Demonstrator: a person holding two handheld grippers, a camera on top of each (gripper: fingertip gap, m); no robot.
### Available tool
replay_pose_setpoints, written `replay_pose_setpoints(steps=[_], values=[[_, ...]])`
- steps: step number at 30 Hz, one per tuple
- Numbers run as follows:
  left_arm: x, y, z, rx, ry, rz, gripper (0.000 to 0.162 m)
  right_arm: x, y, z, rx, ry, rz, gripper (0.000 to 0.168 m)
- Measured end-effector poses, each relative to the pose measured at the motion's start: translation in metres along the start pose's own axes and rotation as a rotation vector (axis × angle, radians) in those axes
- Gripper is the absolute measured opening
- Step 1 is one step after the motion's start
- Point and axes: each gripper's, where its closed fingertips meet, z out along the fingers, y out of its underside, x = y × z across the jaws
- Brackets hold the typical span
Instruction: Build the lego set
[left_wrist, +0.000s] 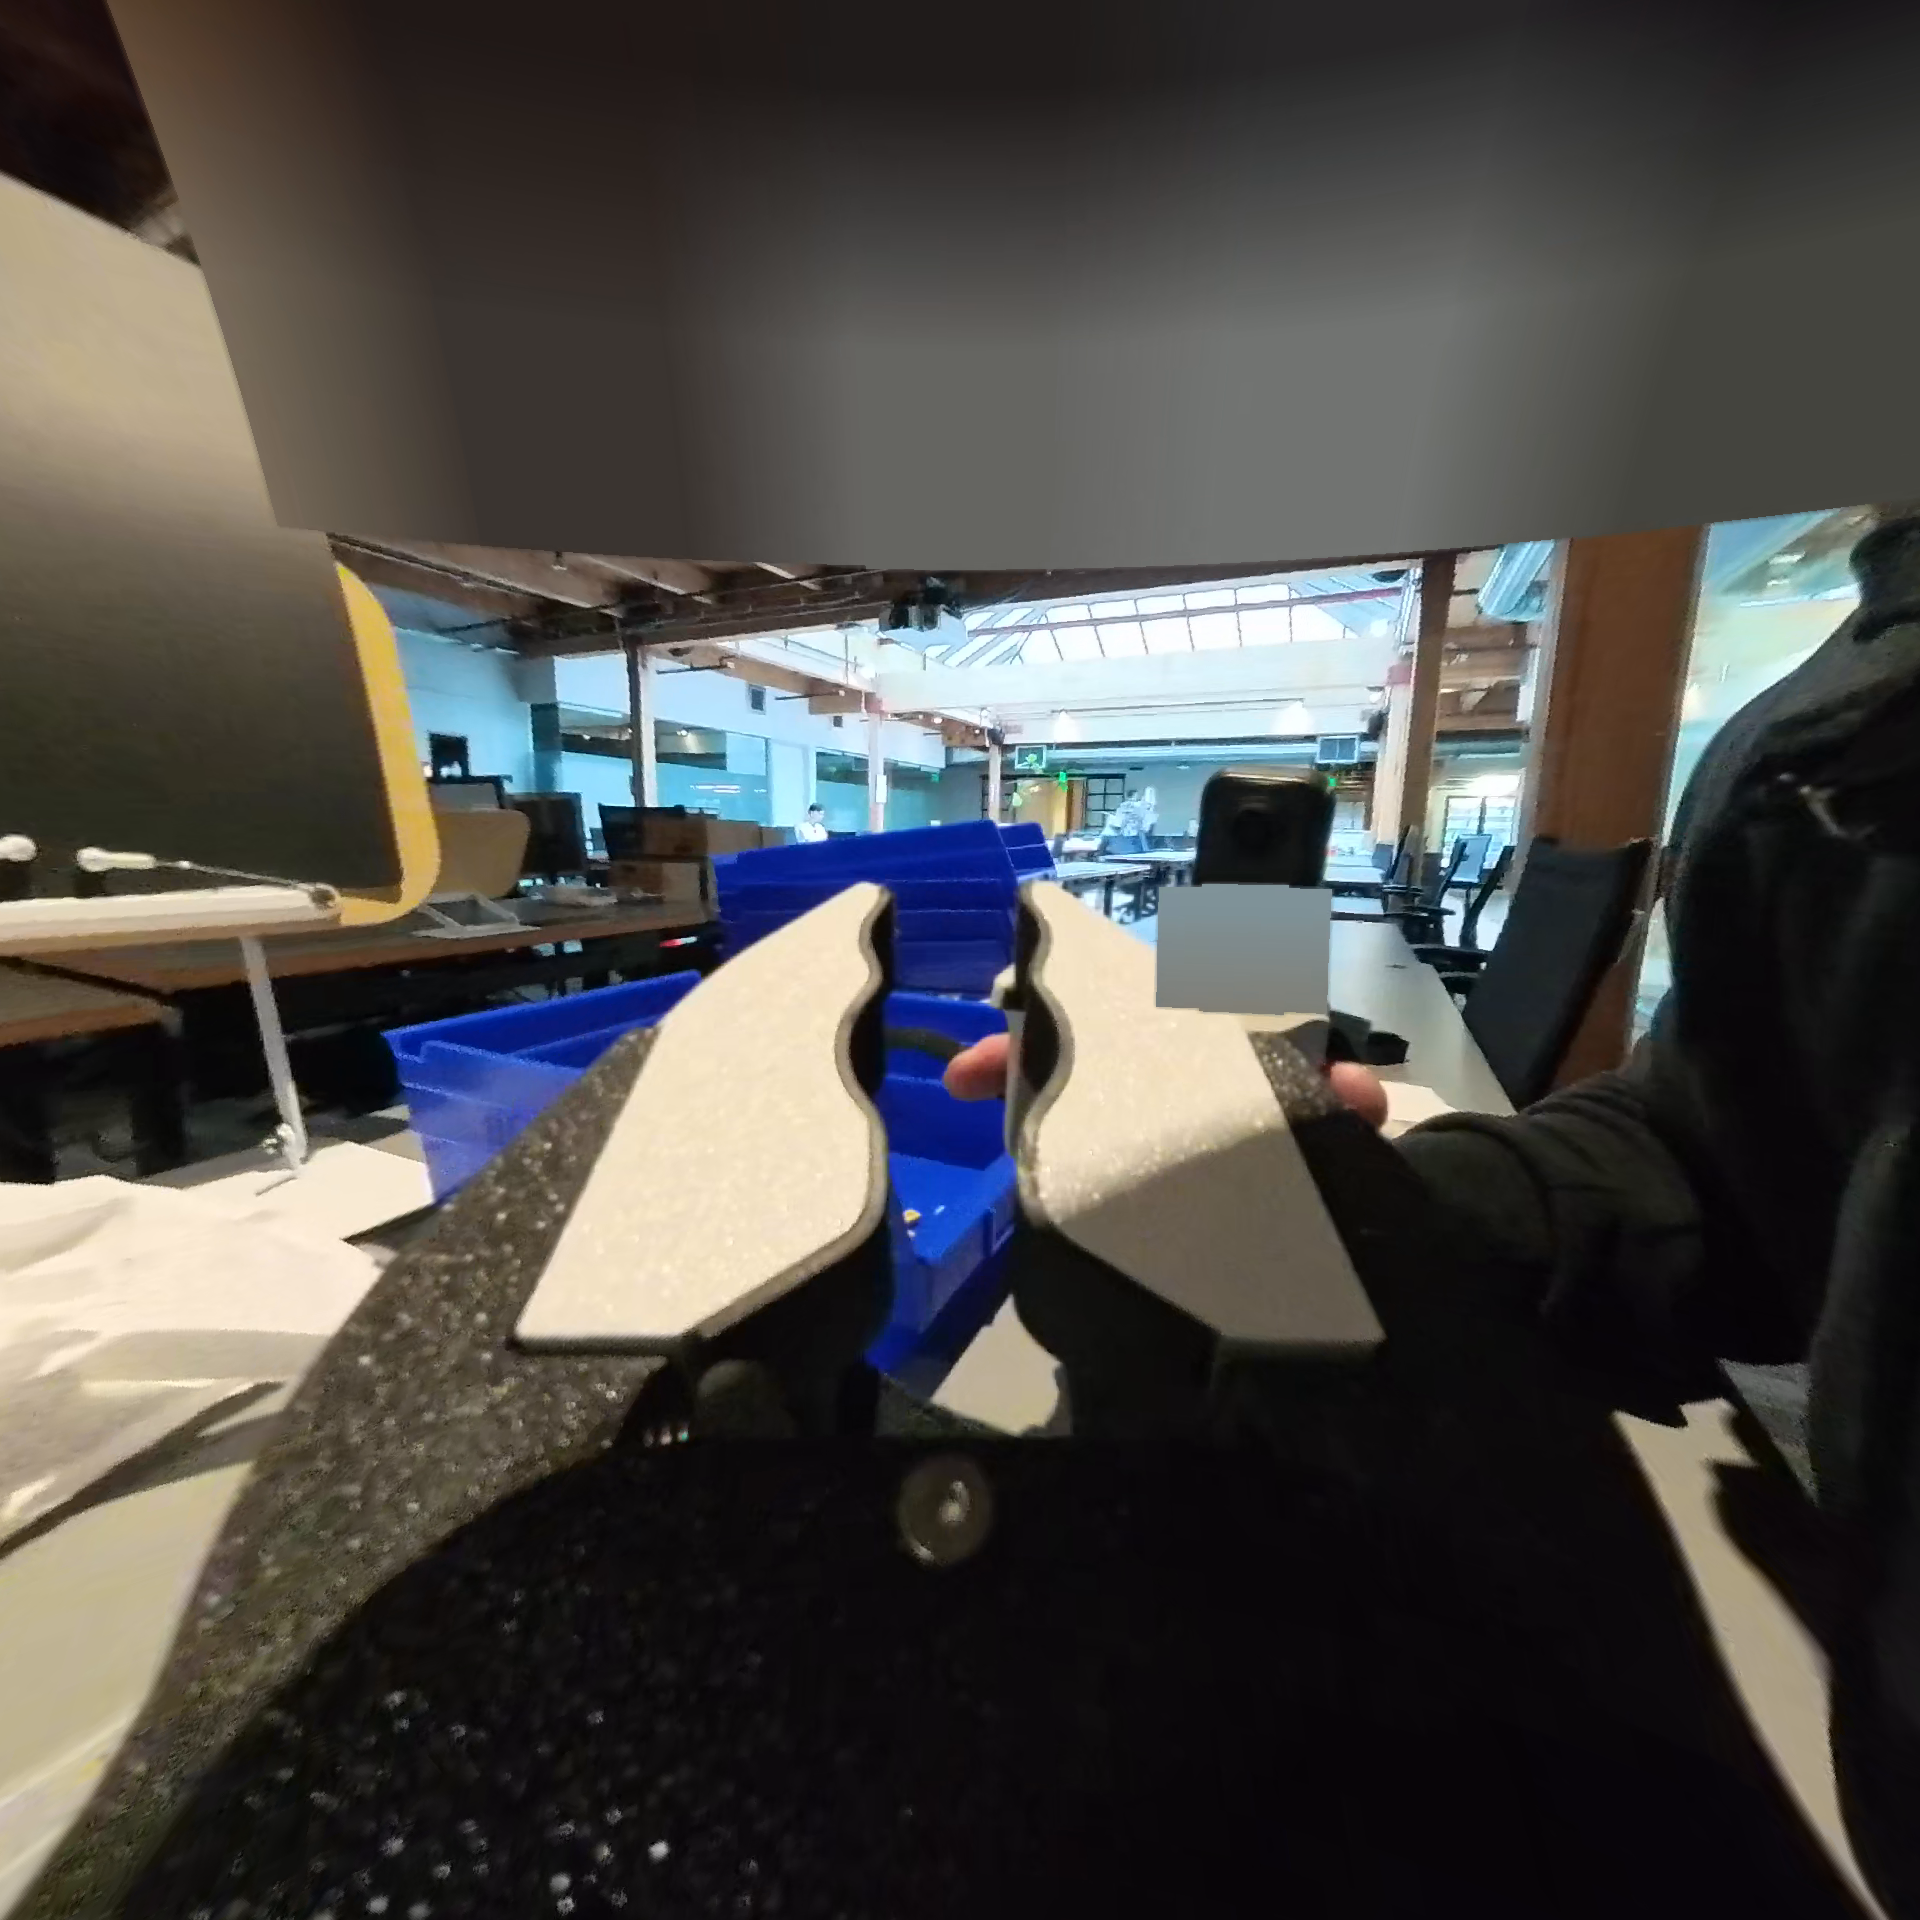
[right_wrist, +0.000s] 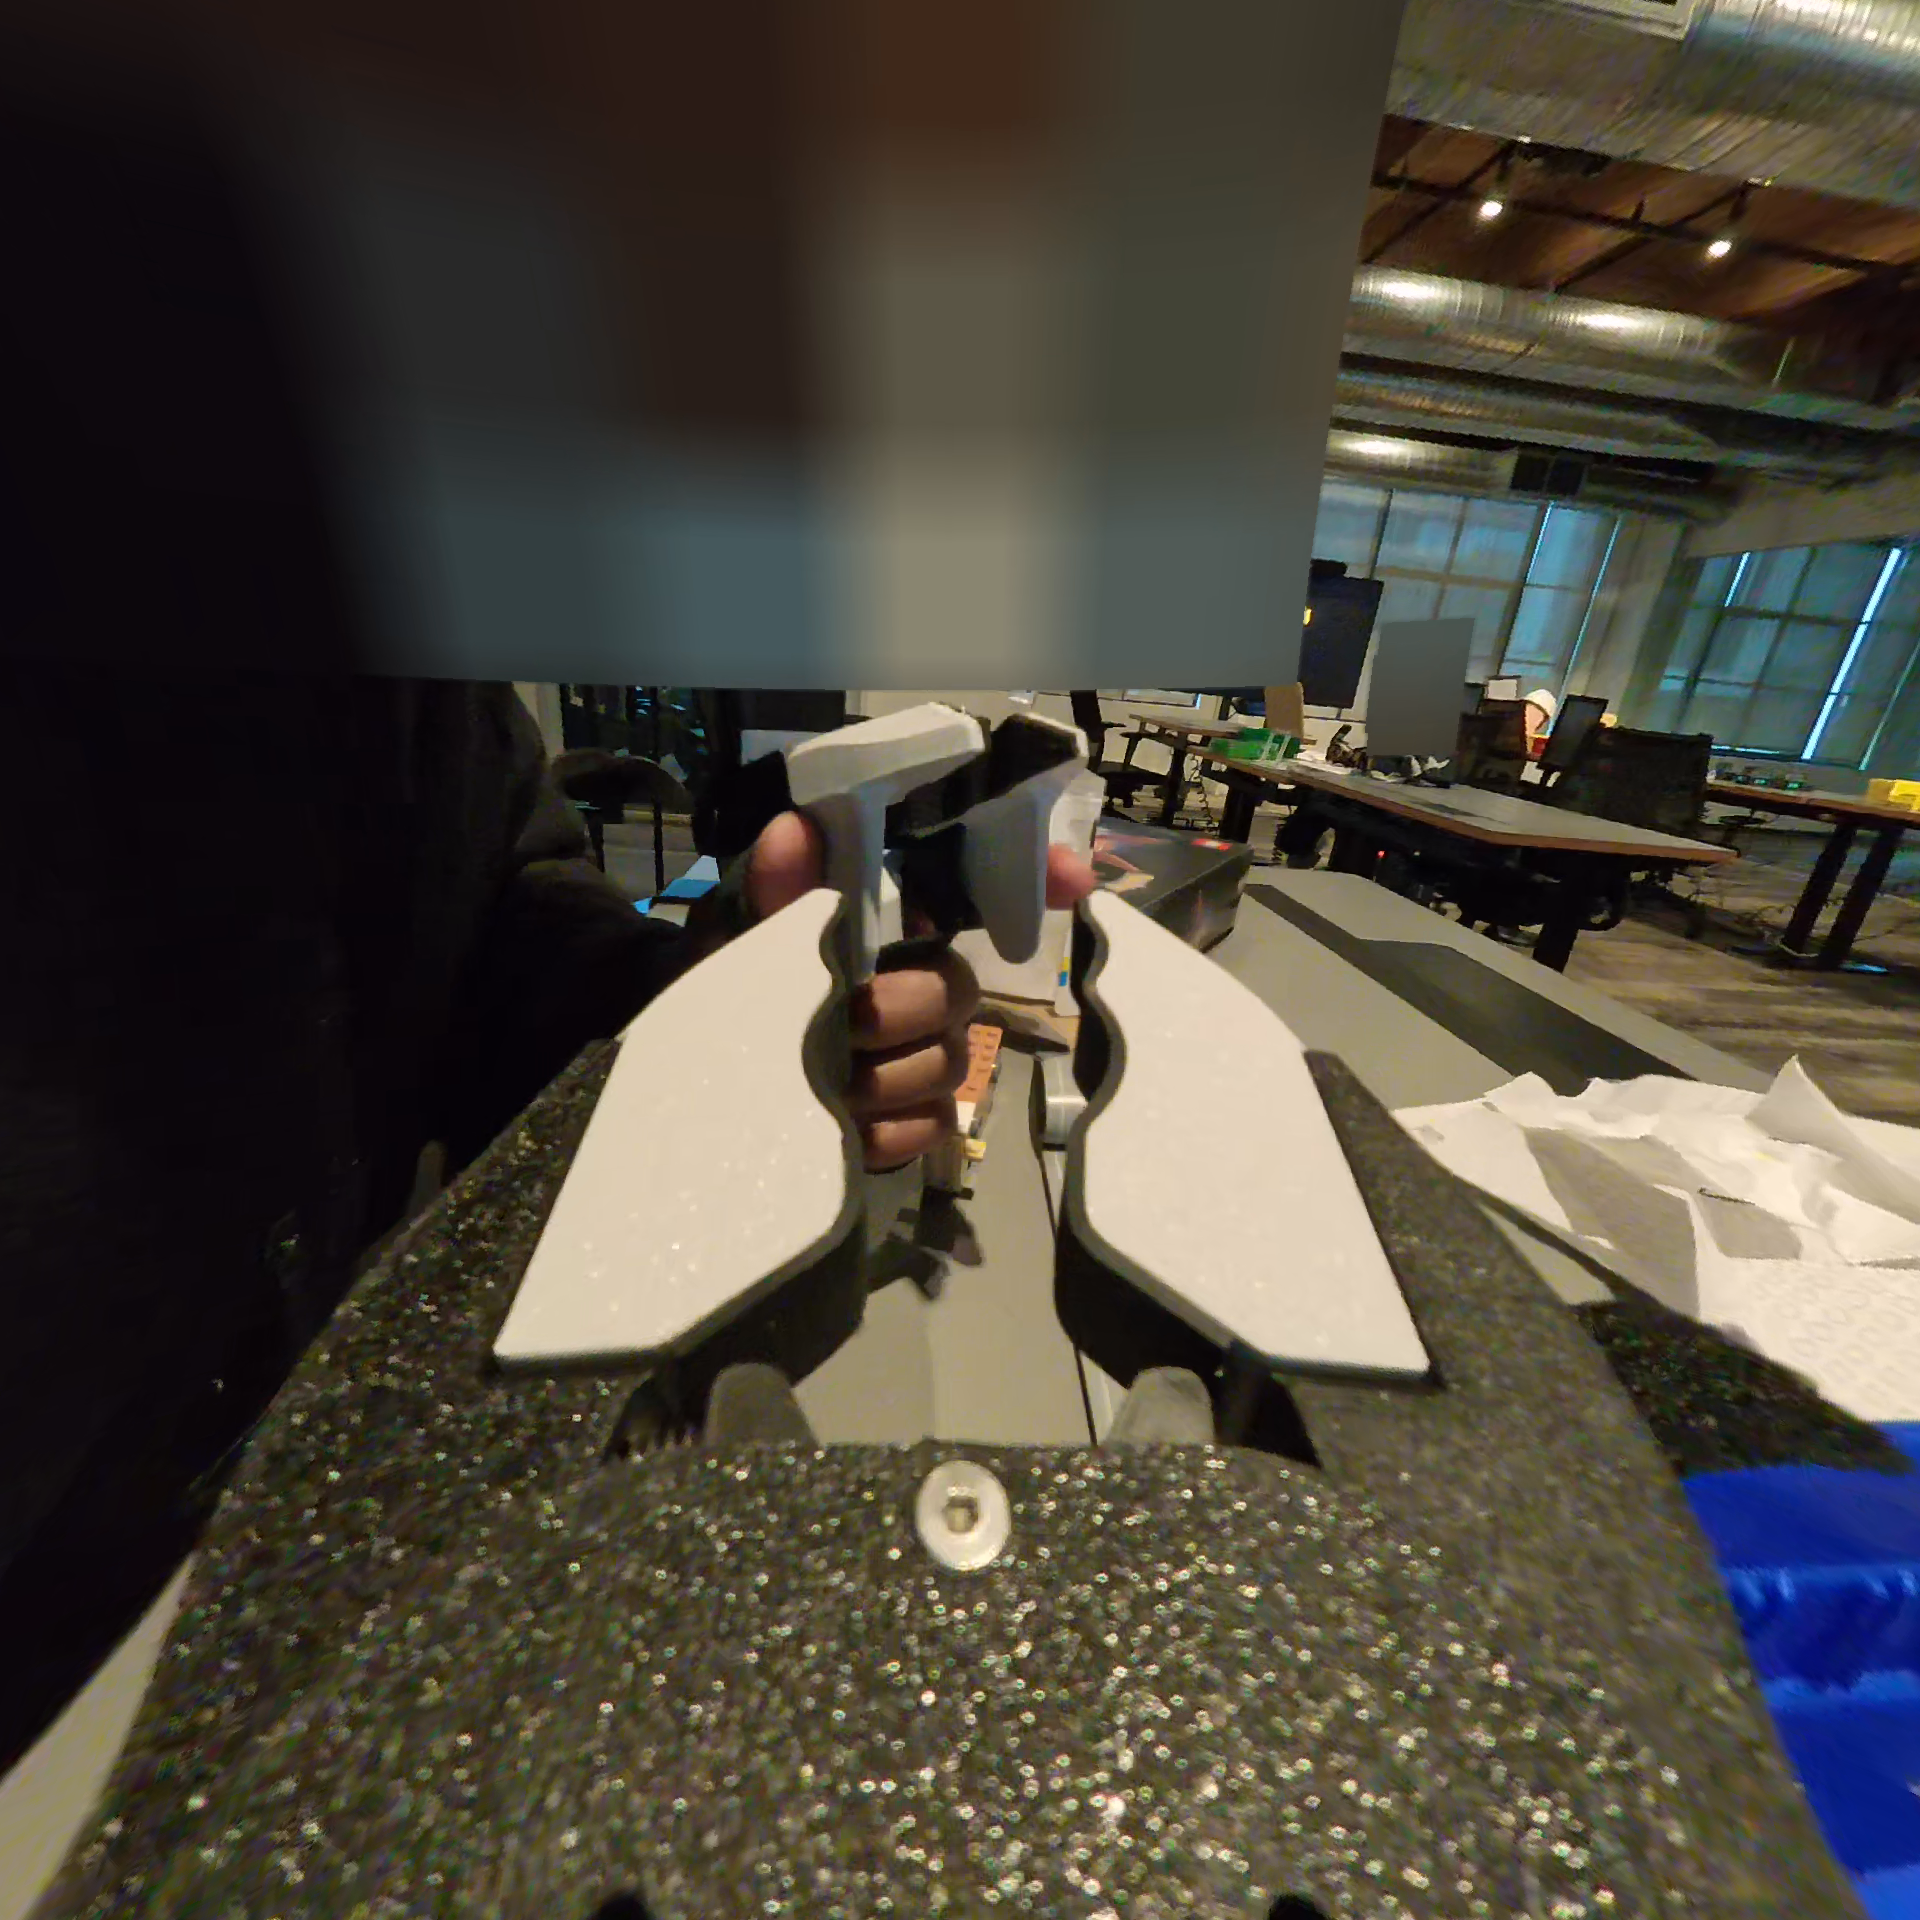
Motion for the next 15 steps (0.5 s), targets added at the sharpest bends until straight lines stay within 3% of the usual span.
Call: replay_pose_setpoints(steps=[15], values=[[-0.005,0.008,0.000,-0.019,-0.008,-0.011,0.021,0.003,0.013,0.000,-0.033,0.020,0.041,0.029]])
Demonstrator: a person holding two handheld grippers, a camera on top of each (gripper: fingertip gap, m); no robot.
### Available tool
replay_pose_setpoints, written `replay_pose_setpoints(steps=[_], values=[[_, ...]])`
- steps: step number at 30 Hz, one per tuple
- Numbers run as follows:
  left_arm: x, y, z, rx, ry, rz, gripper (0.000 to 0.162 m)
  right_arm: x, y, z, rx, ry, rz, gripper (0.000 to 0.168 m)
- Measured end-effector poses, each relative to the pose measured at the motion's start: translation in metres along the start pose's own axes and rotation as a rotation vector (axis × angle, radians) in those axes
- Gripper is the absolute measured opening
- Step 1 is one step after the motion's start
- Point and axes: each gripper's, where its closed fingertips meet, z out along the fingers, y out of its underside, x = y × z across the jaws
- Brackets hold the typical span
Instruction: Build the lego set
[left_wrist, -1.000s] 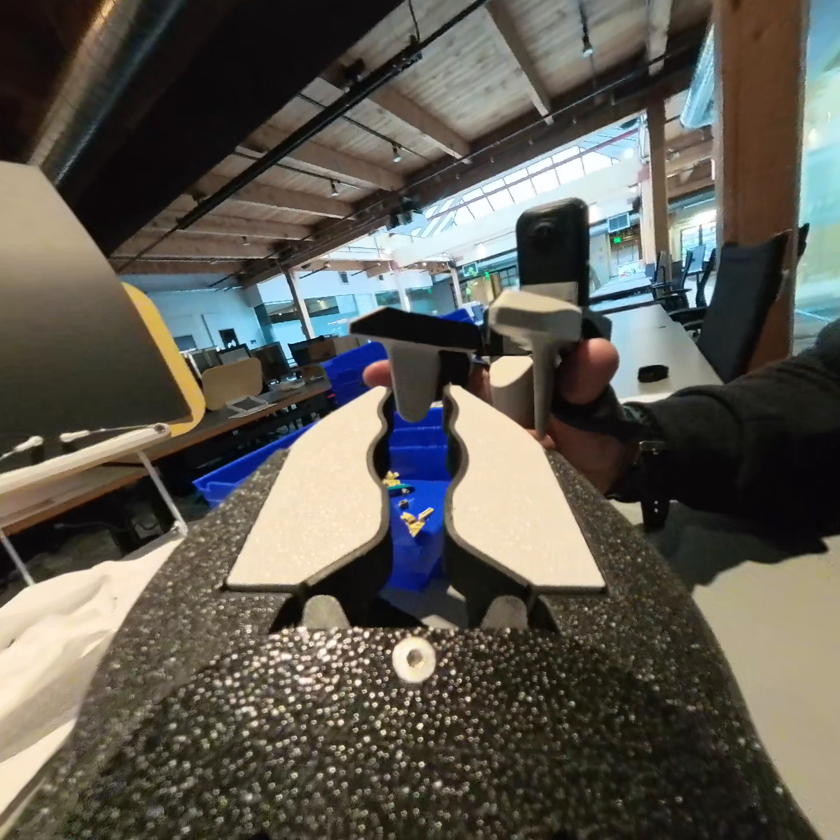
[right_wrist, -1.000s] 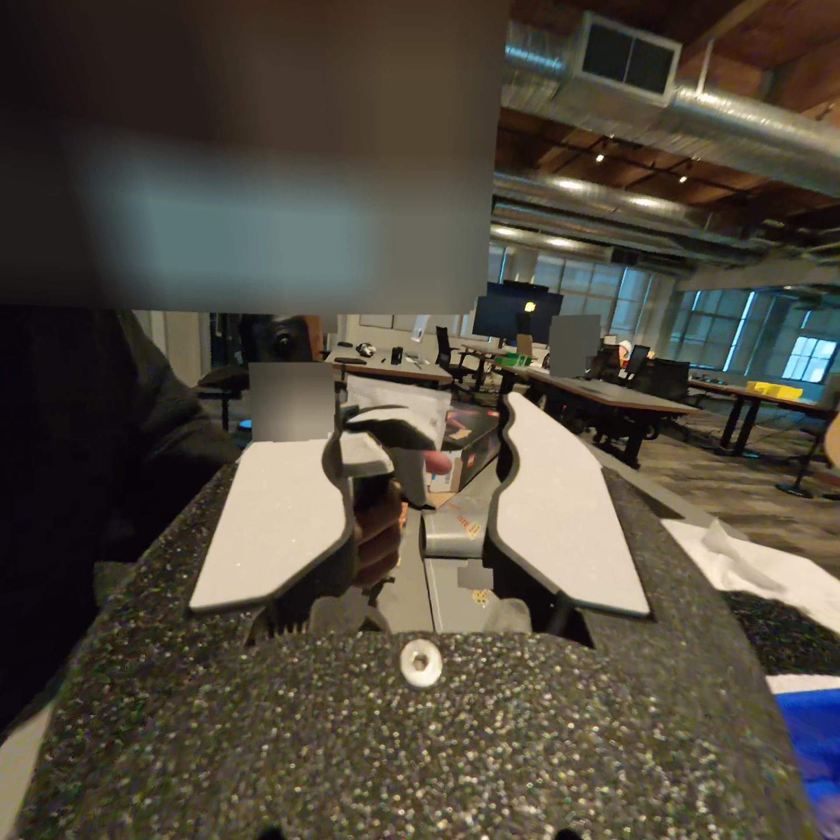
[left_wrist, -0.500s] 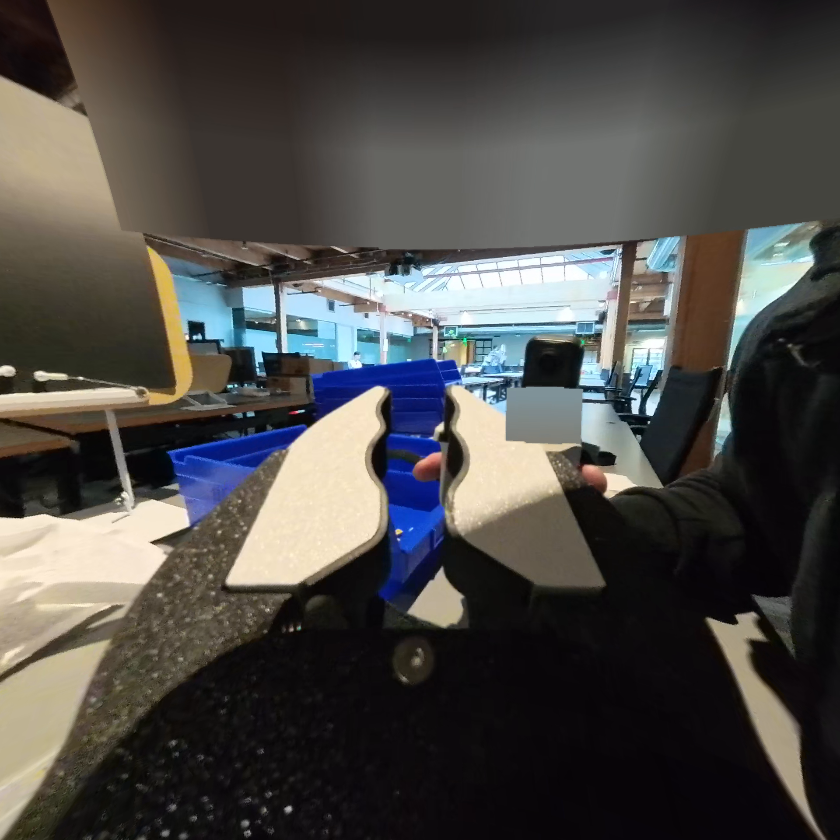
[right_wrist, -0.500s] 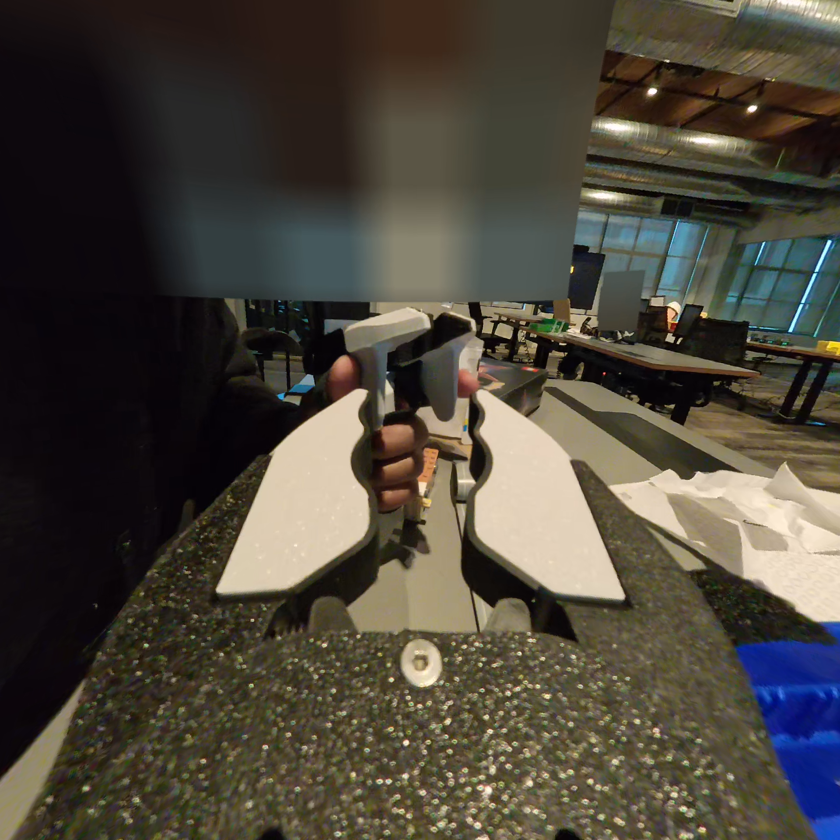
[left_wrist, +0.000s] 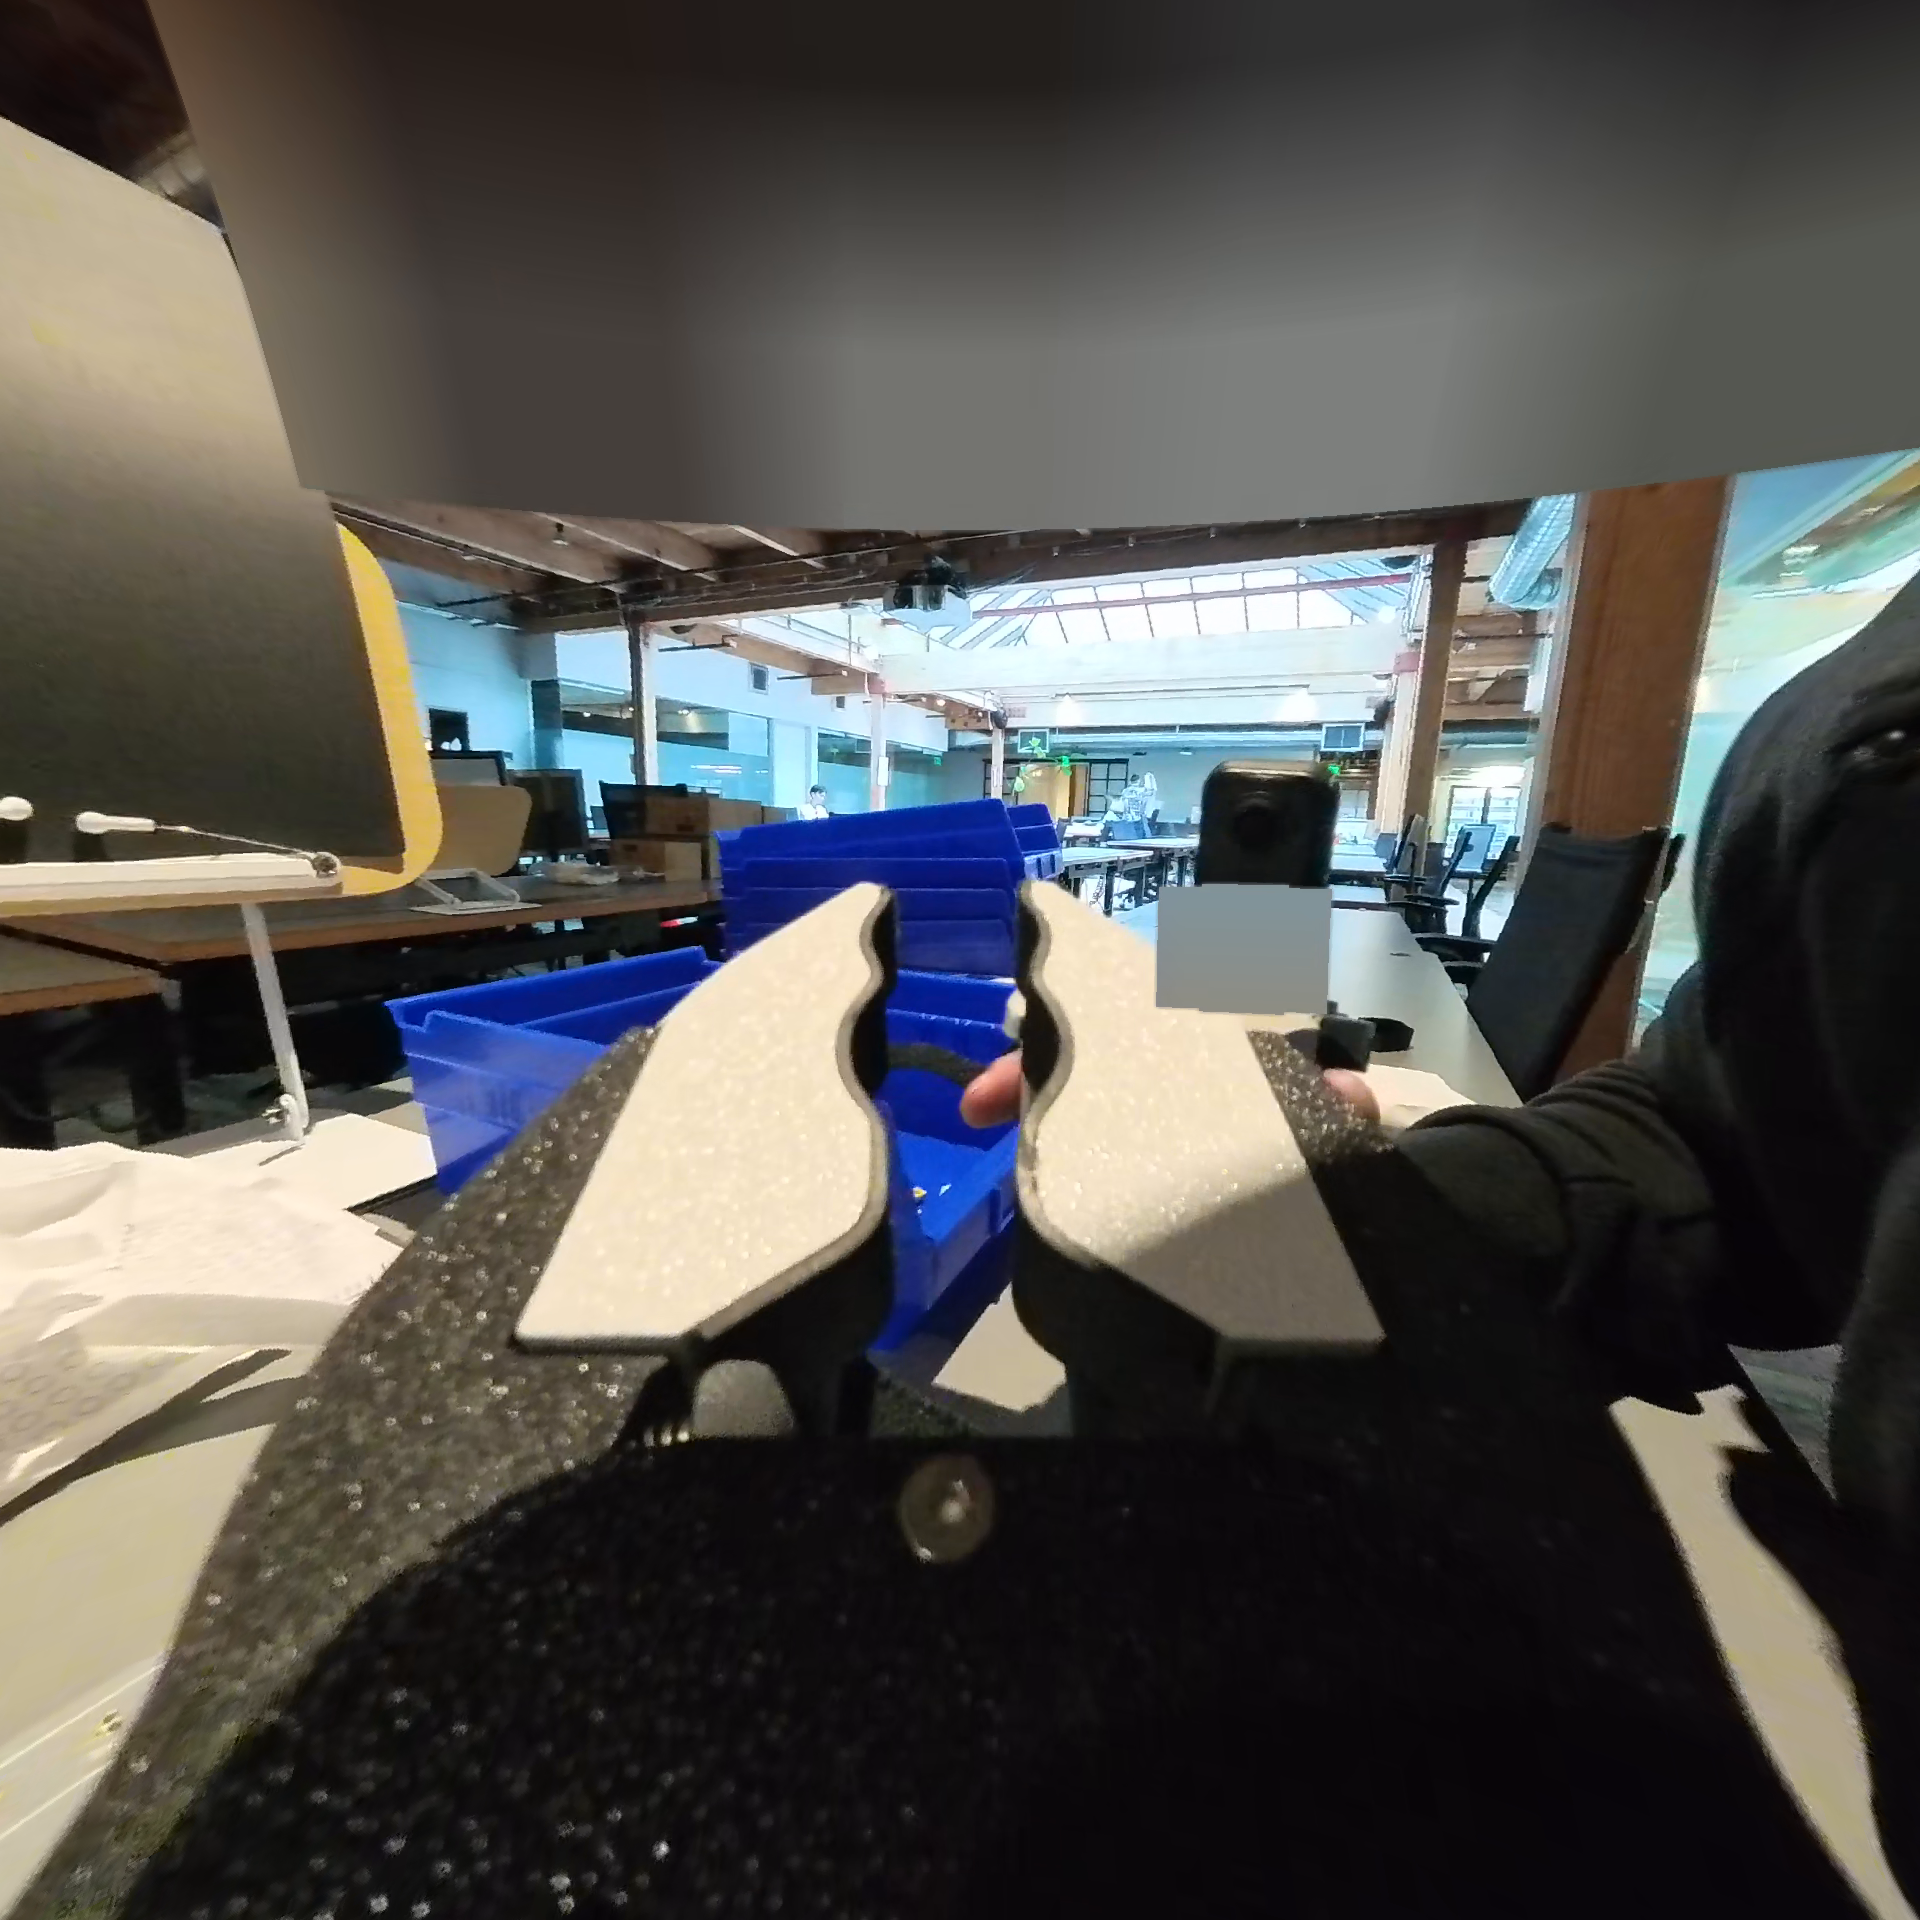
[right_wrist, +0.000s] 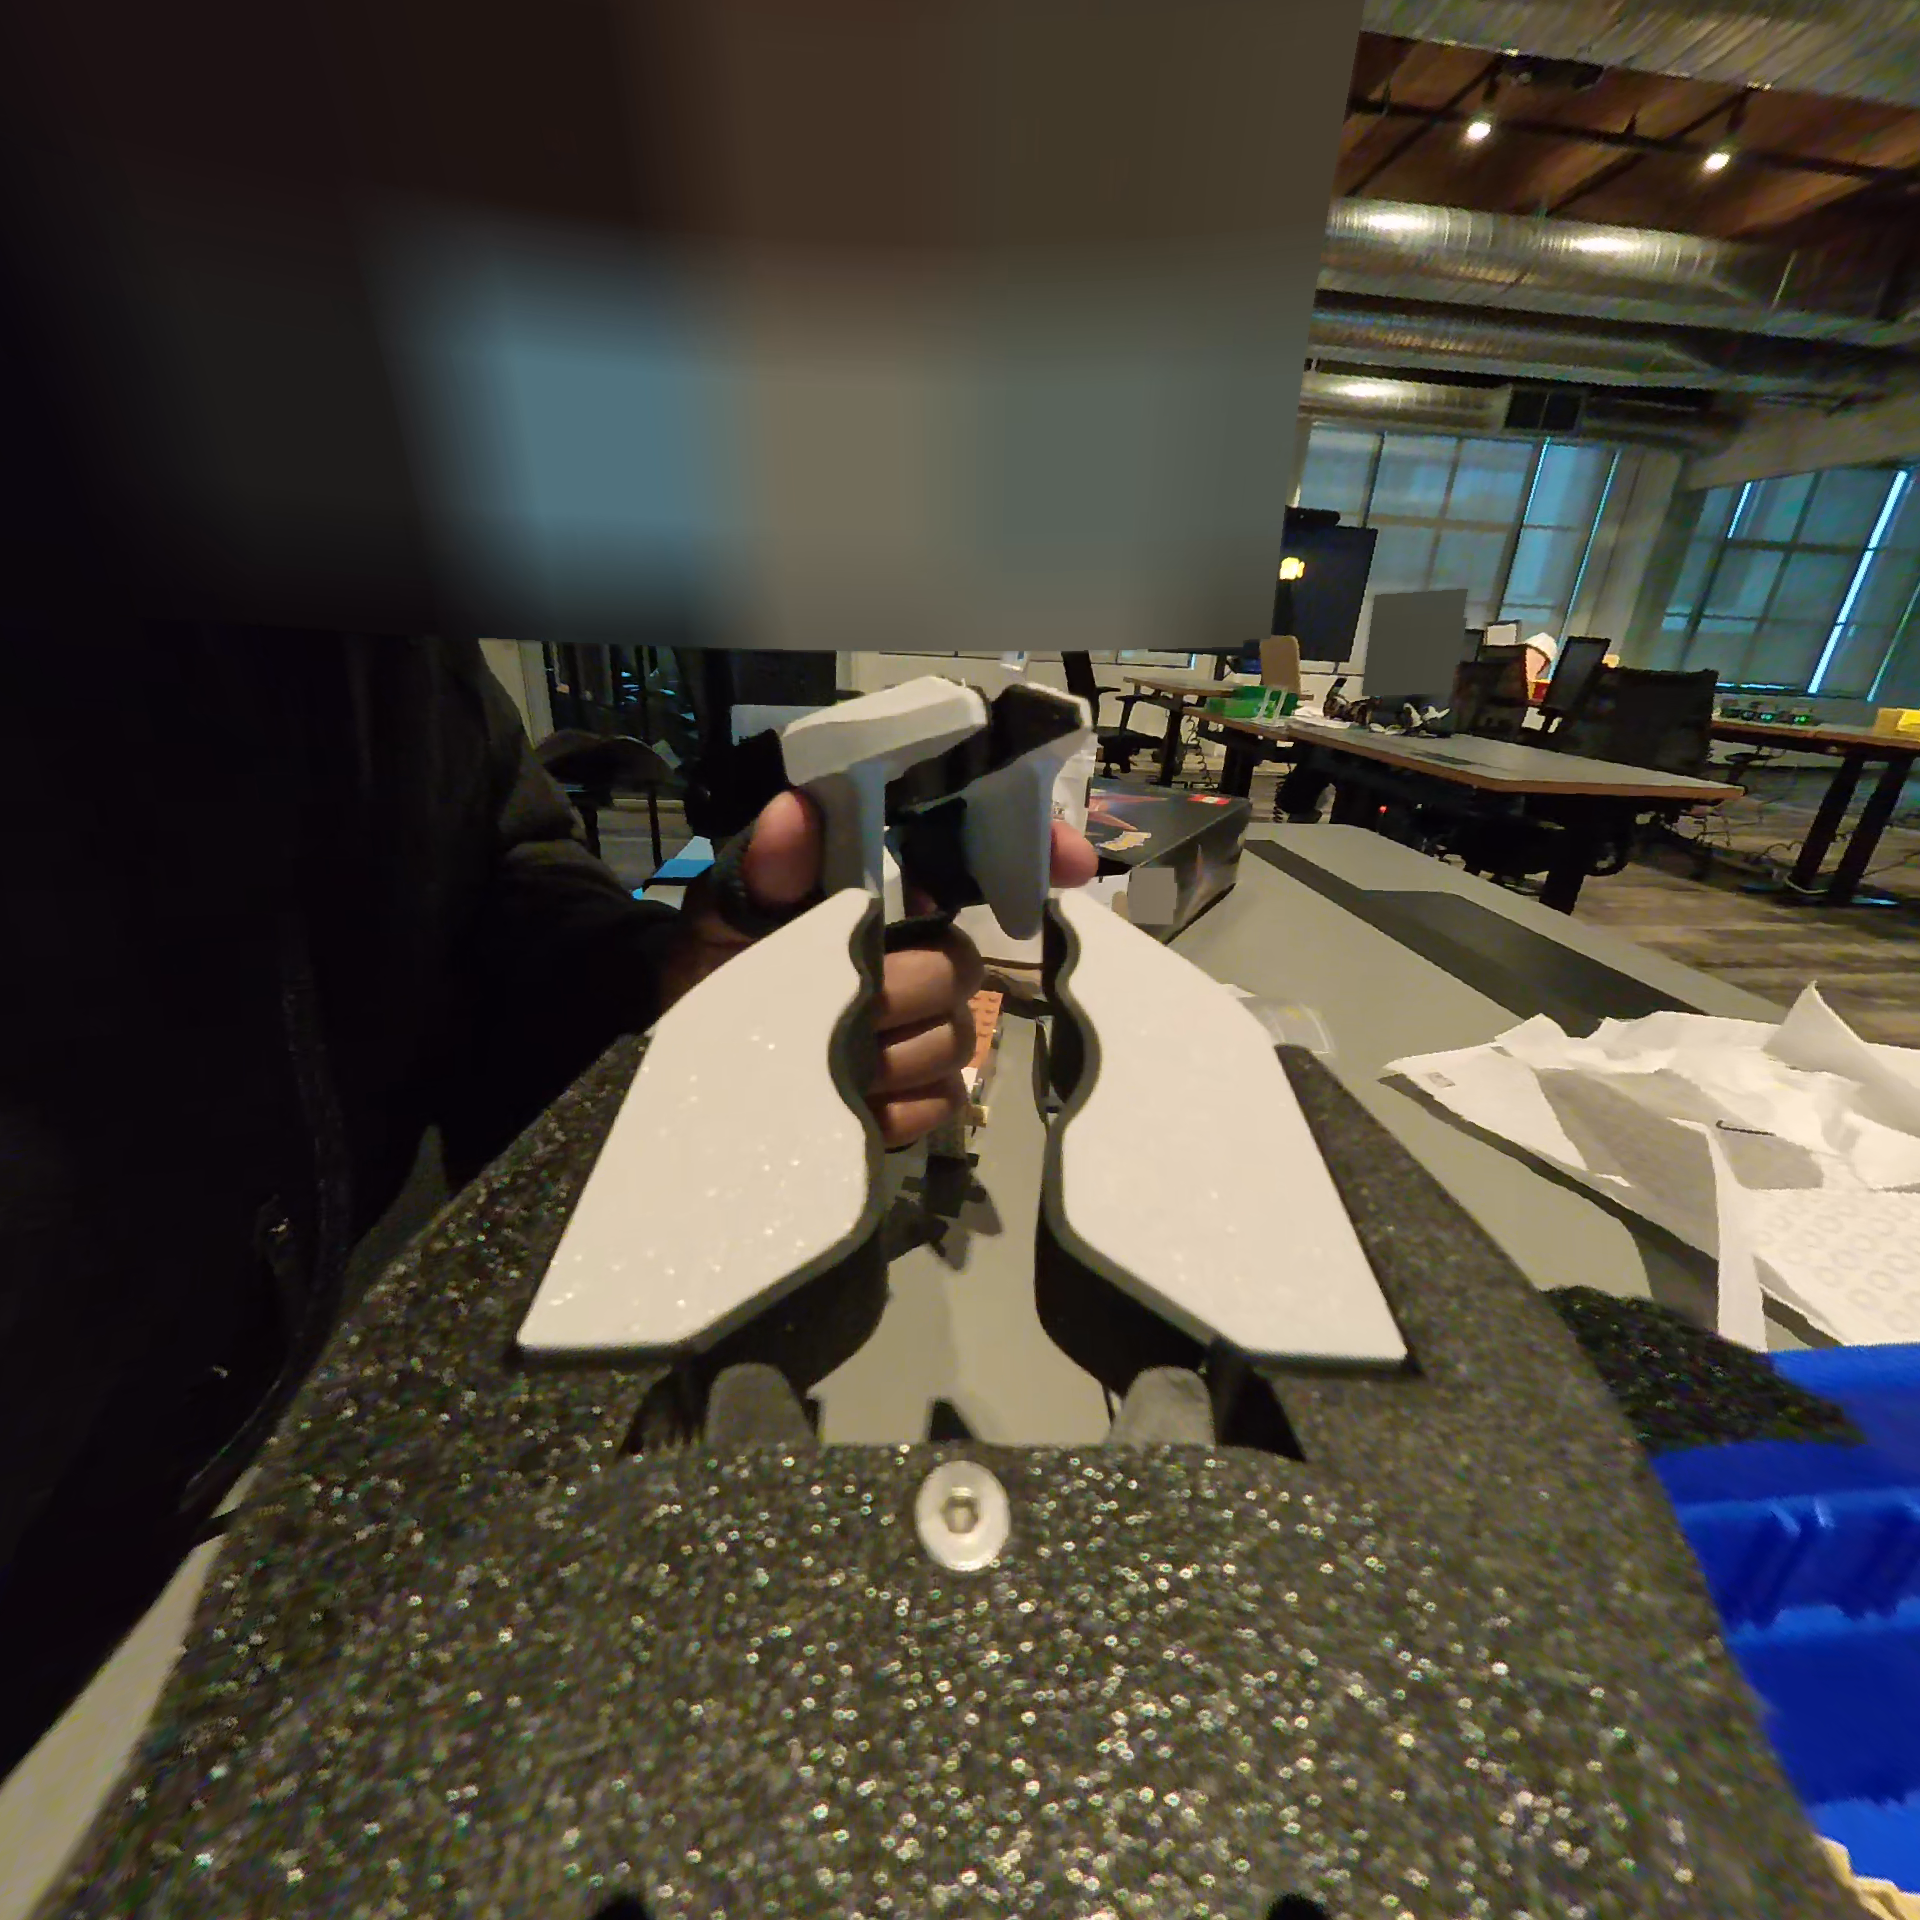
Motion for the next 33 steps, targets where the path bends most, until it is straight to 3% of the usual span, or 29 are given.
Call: replay_pose_setpoints(steps=[15,26,33], values=[[-0.002,0.003,0.001,-0.014,-0.001,-0.012,0.020,0.003,0.003,0.000,-0.009,0.018,0.005,0.026],[0.009,0.013,0.003,-0.057,0.033,0.057,0.020,0.005,-0.004,-0.011,0.001,0.158,-0.060,0.026],[0.011,0.019,0.006,-0.083,0.041,0.008,0.019,0.004,0.011,-0.032,-0.031,0.196,0.087,0.025]])
